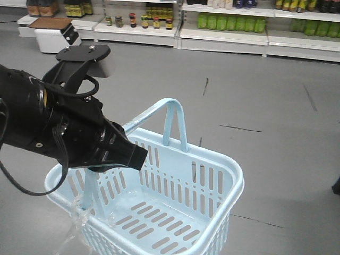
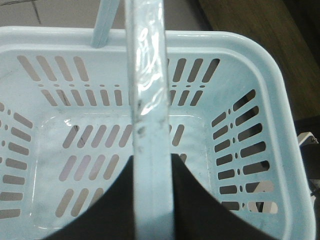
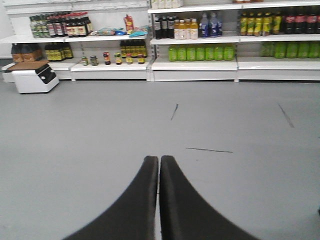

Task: Pick three apples into basket with both arms
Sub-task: 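Turn the base with the basket held toward another fruit table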

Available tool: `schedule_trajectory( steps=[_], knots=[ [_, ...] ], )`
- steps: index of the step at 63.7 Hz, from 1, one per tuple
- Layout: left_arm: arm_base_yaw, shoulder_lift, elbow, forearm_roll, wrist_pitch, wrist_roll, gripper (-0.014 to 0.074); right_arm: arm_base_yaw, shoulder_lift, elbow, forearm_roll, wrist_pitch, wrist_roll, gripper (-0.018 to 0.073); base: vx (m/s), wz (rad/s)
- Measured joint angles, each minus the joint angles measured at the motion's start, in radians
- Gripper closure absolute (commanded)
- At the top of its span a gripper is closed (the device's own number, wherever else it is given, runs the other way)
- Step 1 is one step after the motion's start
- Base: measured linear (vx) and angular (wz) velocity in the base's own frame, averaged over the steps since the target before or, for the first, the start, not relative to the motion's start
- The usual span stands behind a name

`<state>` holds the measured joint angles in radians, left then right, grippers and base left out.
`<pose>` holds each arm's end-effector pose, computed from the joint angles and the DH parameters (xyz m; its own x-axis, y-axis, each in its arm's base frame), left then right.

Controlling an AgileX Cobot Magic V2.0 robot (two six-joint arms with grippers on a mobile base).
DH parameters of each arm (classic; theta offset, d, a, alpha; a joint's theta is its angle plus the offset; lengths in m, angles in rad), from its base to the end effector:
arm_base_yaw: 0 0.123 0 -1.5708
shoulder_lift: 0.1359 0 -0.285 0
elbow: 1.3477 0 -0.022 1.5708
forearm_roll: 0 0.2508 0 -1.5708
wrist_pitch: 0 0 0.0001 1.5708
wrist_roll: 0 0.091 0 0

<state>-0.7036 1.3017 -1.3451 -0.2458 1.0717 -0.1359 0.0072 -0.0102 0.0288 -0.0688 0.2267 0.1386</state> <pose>0.1865 -0.1838 0.3887 -0.7750 0.3338 -0.5366 0.5518 0.7714 -0.3169 0.0558 -0.0010 0.1835 -0.1560 0.0704 -0.9853 0.0193 0.9975 0.0682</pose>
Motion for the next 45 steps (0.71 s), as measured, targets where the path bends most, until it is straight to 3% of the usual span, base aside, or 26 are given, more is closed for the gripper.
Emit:
schedule_trajectory(
  steps=[23, 45],
  knots=[
    [0.000, 0.000, 0.000, 0.000, 0.001, 0.000, 0.0604, 0.000, 0.000, 0.000, 0.000, 0.000, 0.000, 0.0564, 0.16, 0.37],
    [0.000, -0.001, 0.000, 0.000, 0.001, 0.000, 0.0604, 0.000, 0.000, 0.000, 0.000, 0.000, 0.000, 0.0564, 0.20, 0.07]
  ],
)
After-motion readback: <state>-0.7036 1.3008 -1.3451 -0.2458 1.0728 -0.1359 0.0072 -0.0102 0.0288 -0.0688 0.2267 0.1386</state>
